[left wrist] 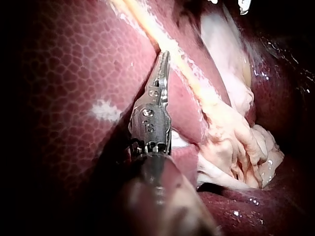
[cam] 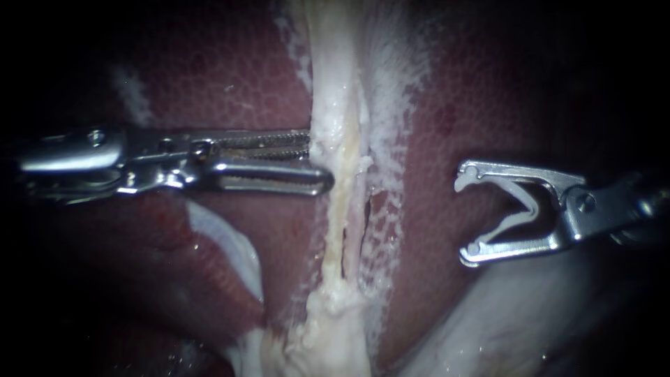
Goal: Grabbing gallbladder
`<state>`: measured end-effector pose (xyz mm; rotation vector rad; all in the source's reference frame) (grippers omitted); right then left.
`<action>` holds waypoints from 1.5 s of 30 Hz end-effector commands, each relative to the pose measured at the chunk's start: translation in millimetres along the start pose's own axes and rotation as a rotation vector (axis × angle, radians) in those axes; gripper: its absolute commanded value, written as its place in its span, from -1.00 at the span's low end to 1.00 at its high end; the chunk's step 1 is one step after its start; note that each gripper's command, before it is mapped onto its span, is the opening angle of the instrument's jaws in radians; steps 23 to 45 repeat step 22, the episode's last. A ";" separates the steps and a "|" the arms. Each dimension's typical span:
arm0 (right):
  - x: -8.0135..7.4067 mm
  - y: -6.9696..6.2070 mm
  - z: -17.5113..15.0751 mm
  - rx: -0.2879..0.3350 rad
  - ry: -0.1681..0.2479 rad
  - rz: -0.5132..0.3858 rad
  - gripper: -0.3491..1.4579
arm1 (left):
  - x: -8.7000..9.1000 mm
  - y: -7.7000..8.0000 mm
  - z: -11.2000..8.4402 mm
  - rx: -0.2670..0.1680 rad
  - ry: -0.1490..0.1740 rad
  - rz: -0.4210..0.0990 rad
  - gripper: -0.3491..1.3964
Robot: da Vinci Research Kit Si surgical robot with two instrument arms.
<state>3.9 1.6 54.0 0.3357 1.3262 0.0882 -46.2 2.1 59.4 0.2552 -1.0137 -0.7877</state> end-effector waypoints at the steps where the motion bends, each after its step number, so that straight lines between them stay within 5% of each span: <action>1: 0.0 0.0 0.0 0.000 0.000 0.000 0.05 | 0.1 0.1 -0.1 -0.002 0.004 -0.007 -1.00; 45: -0.1 0.0 0.0 0.000 0.000 0.000 0.05 | 0.1 -0.3 -0.6 -0.031 0.019 -0.021 -1.00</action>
